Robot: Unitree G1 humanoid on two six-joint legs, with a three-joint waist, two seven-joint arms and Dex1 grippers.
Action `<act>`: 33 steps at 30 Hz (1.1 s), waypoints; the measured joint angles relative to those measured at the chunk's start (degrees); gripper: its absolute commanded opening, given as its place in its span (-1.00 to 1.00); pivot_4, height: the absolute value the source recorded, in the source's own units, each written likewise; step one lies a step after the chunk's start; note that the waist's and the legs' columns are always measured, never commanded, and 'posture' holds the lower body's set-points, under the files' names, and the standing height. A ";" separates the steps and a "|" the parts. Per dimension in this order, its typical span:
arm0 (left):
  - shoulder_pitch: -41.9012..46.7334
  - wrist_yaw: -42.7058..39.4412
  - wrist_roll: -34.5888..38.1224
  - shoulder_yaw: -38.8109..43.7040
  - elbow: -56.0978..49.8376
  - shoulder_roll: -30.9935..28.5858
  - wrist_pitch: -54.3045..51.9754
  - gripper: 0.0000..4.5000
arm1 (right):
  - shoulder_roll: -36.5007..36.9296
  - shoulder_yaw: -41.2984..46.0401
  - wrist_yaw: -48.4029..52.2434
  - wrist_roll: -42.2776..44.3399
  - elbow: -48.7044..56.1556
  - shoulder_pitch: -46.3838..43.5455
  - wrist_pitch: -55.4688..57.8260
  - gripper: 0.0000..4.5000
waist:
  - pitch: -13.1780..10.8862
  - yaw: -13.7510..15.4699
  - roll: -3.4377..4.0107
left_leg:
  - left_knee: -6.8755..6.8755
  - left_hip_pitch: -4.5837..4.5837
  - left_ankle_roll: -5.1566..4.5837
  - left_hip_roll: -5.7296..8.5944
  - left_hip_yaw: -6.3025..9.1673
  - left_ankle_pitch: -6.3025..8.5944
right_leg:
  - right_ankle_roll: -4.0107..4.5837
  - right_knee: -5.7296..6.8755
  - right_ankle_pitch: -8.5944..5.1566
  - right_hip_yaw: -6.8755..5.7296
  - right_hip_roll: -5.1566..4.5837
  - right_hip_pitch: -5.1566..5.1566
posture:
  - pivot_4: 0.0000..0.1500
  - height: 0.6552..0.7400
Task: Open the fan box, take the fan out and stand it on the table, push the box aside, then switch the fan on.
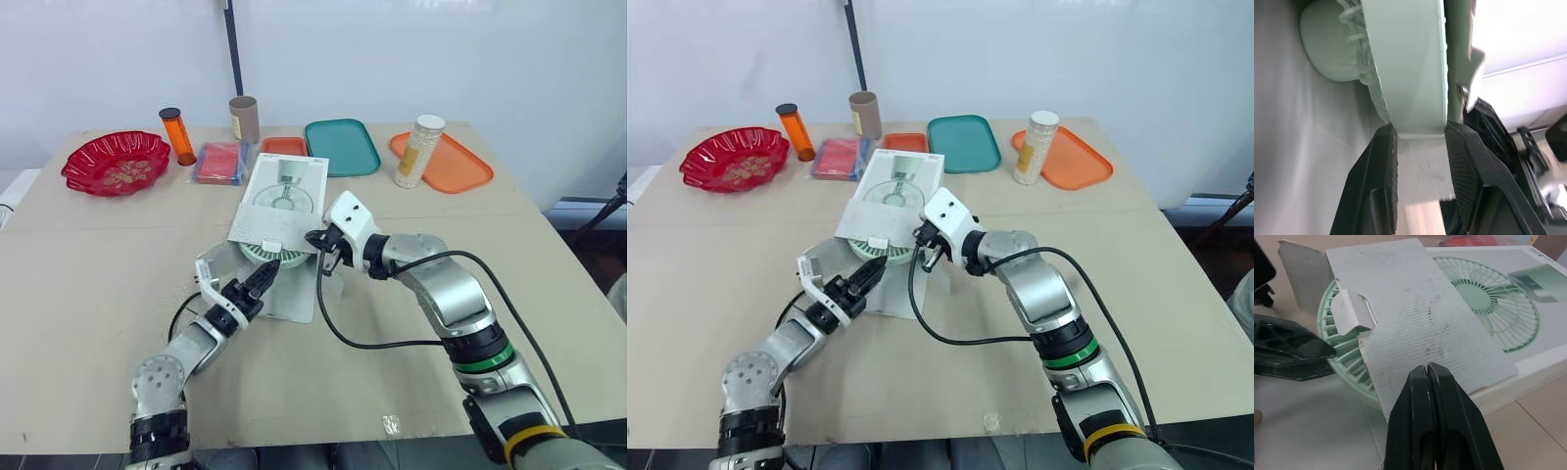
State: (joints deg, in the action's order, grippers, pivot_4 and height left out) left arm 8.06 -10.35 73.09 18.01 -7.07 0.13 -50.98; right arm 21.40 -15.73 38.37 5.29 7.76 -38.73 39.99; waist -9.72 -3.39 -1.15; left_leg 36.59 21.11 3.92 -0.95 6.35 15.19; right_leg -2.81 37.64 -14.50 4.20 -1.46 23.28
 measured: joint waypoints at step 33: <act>-9.06 9.54 13.59 -2.49 -9.22 -7.96 3.96 0.75 | -0.83 -0.11 -0.12 0.00 0.58 -0.01 1.07 -1.00 | -0.01 0.60 -0.01 | -0.10 0.08 0.20 -0.04 -0.01 -0.11 | 0.05 -0.33 0.10 -0.03 0.02 0.00 | 1.00 1.00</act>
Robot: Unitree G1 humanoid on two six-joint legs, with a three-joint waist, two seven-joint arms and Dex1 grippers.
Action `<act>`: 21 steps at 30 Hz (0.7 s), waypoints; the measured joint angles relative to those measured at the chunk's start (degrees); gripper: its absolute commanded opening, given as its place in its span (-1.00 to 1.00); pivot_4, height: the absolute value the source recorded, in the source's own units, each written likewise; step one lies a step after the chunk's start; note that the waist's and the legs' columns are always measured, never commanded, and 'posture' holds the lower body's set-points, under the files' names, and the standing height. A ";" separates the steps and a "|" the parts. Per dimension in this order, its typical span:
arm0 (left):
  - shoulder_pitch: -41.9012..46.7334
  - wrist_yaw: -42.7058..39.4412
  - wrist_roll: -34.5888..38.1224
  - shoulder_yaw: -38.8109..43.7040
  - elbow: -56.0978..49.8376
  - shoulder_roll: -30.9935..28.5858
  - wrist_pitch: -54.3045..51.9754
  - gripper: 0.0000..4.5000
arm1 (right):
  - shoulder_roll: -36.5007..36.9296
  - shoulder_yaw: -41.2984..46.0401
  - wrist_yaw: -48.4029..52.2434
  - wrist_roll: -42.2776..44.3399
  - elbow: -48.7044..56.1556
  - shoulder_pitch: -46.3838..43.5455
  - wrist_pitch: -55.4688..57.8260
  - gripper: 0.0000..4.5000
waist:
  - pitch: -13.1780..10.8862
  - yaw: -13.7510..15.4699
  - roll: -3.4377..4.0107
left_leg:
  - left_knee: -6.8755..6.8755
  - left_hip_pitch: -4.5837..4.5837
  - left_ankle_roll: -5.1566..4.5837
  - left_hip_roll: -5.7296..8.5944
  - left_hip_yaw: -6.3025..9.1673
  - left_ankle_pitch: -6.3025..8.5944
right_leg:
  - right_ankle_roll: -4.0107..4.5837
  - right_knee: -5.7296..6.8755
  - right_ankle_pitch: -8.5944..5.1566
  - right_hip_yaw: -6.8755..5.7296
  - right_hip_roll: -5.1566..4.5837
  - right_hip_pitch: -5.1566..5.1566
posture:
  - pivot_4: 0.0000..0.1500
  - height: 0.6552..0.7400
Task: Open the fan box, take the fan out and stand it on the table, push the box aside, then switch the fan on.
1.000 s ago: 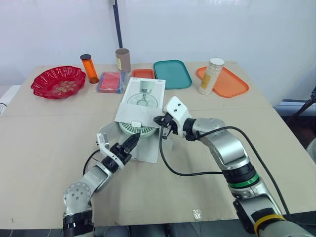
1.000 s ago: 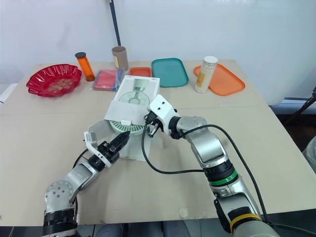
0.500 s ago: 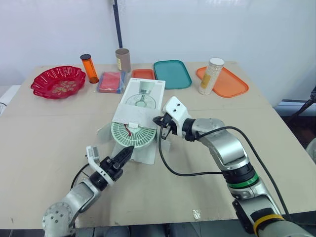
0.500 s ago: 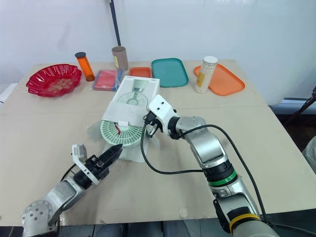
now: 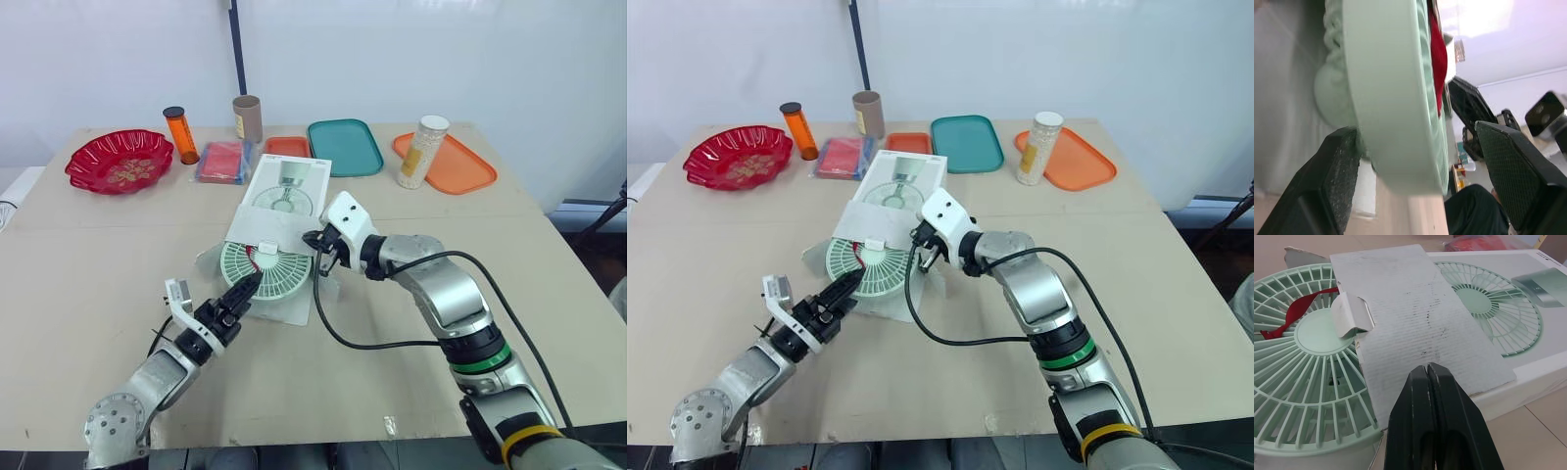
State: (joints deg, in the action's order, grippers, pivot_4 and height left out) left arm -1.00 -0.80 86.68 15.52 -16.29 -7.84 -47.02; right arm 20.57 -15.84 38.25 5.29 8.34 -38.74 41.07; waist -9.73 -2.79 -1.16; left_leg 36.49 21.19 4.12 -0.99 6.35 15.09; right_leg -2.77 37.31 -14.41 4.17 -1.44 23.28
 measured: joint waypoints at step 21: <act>2.45 -0.18 0.08 -1.24 3.56 1.82 3.14 -0.27 | 0.19 -0.09 0.09 -0.04 0.16 0.04 -0.27 -1.00 | 0.00 0.02 -0.02 | -0.01 0.00 0.05 -0.01 0.01 -0.03 | -0.02 -0.05 0.05 0.00 0.02 -0.01 | 1.00 1.00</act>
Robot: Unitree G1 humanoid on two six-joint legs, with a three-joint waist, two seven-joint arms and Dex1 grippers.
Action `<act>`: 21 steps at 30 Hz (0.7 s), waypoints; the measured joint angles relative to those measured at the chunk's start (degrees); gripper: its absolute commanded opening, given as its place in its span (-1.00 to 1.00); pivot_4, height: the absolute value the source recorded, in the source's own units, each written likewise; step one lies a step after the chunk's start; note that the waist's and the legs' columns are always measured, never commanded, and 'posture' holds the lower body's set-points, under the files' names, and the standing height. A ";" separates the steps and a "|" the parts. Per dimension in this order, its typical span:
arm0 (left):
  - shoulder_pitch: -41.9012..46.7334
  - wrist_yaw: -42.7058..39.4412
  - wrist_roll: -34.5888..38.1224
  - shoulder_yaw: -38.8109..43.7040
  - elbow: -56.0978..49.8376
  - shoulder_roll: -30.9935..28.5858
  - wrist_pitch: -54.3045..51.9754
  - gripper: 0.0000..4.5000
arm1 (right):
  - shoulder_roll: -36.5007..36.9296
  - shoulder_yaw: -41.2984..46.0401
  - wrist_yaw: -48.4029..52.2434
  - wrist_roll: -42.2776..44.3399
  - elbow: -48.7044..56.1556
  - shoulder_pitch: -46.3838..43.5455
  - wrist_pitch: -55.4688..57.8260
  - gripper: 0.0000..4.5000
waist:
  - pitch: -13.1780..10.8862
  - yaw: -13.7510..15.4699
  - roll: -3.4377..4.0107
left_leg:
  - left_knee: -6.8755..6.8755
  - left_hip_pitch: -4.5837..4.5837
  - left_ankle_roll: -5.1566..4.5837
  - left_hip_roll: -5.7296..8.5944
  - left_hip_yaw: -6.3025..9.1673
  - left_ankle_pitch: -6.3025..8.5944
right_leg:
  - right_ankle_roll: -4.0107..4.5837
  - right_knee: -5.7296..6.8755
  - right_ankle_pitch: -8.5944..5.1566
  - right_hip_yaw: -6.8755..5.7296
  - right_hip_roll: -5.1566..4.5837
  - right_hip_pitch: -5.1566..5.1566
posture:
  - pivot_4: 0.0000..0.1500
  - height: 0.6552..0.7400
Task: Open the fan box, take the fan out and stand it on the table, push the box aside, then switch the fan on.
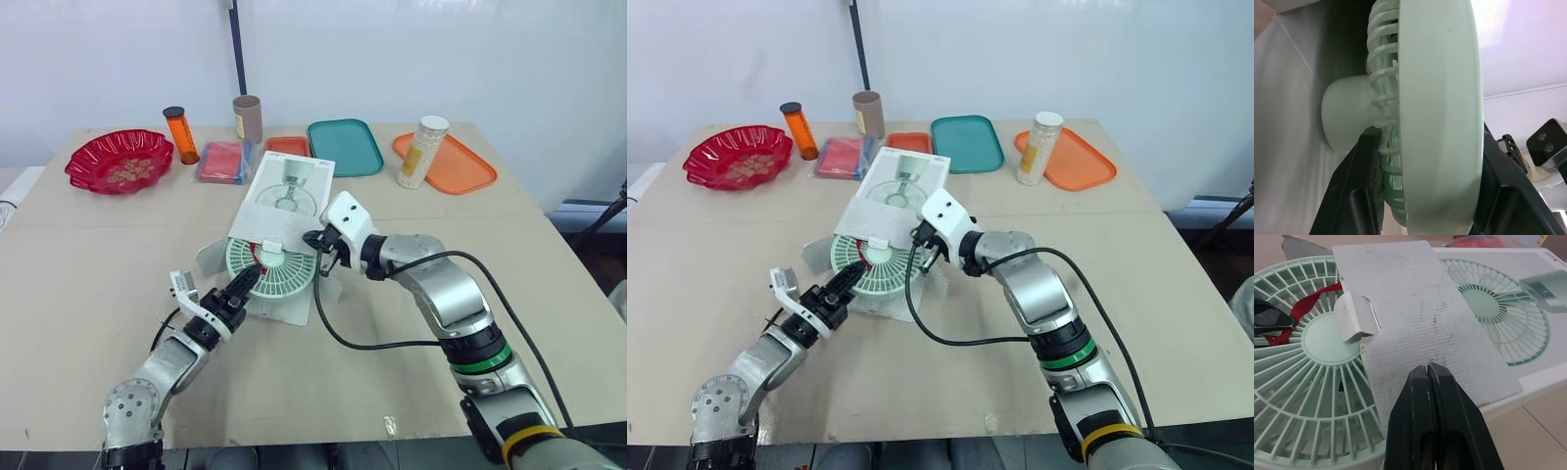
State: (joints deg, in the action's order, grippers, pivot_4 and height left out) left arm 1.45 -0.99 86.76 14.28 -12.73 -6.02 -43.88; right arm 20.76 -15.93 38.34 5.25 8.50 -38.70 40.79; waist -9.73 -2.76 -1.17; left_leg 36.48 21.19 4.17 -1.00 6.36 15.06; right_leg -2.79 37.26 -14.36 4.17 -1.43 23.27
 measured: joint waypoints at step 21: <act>-18.95 4.84 14.26 -1.14 -14.84 -4.85 1.01 -0.27 | -0.50 -0.04 0.07 0.01 -0.26 -0.24 0.26 -1.00 | -0.01 0.07 0.00 | -0.05 0.00 0.00 -0.05 -0.01 0.01 | 0.01 -0.07 -0.01 0.00 0.01 0.01 | 1.00 1.00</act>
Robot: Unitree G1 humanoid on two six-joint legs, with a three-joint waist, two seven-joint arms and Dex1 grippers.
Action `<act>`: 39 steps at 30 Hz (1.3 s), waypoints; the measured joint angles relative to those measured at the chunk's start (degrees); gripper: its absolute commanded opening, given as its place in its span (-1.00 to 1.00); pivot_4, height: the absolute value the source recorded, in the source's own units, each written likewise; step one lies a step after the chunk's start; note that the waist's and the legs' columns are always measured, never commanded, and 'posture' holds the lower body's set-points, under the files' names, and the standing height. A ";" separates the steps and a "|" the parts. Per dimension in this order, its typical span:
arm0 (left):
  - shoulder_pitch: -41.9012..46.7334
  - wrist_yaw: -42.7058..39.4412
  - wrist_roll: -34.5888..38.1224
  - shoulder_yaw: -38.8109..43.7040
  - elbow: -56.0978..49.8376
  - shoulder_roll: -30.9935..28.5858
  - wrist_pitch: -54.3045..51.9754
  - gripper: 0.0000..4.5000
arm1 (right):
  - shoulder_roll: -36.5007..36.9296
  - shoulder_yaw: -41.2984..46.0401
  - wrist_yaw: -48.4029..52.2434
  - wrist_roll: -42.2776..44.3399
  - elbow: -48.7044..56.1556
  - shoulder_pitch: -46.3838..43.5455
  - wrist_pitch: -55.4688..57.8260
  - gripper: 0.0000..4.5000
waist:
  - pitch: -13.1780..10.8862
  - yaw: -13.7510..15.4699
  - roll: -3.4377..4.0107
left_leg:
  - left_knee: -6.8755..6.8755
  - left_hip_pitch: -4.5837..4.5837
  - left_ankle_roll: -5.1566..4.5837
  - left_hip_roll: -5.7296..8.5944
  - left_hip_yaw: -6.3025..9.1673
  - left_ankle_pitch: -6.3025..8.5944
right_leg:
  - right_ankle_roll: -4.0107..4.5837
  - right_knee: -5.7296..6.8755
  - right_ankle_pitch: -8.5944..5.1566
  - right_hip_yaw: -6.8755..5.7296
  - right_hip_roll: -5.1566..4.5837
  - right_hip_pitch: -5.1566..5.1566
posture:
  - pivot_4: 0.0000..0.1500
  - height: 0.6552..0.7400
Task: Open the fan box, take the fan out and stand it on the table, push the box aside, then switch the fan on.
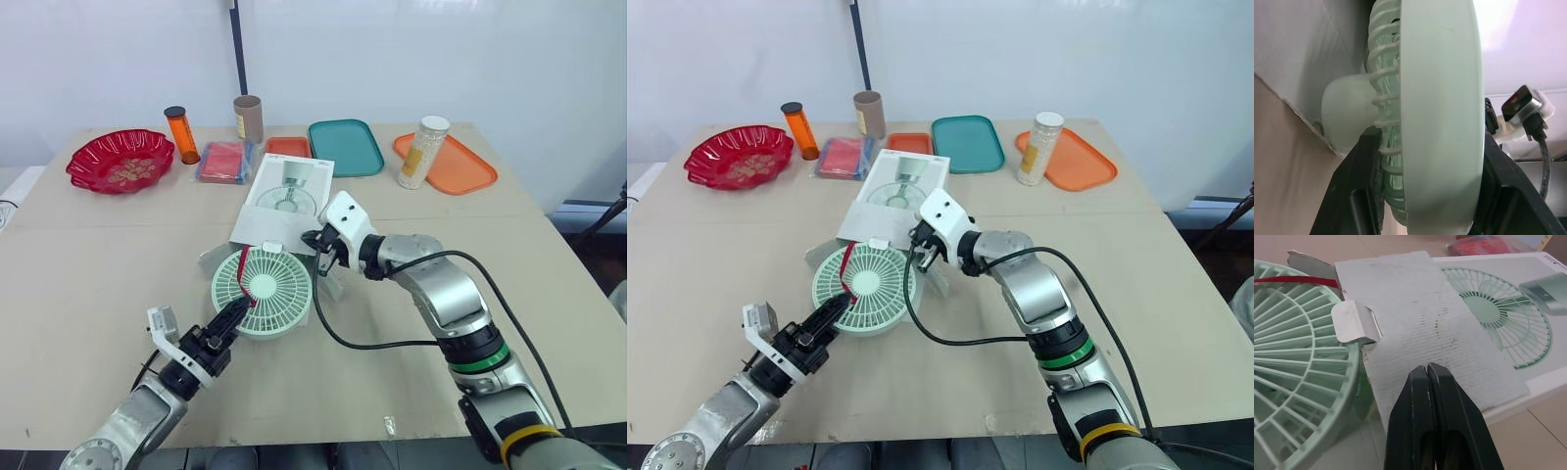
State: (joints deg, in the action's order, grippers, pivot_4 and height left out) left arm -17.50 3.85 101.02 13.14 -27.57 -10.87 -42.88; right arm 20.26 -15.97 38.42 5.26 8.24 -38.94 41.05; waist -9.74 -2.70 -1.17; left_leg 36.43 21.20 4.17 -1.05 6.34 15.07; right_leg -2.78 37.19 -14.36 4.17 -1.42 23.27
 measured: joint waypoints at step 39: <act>-3.86 -41.14 -28.85 12.56 10.30 -26.52 6.24 1.00 | -4.13 -1.19 2.54 2.34 -3.97 -3.63 -2.87 -1.00 | -0.26 -0.09 0.19 | -0.10 0.09 0.05 -0.12 -0.07 0.04 | 0.13 -0.04 -0.08 -0.04 0.07 0.16 | 1.00 1.00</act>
State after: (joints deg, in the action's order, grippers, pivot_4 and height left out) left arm -21.36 -37.28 72.17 25.70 -17.27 -37.39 -36.64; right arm 16.13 -17.16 40.96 7.59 4.27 -42.57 38.18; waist -10.00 -2.79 -0.98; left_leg 36.33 21.28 4.22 -1.17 6.27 15.11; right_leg -2.65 37.14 -14.44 4.12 -1.35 23.43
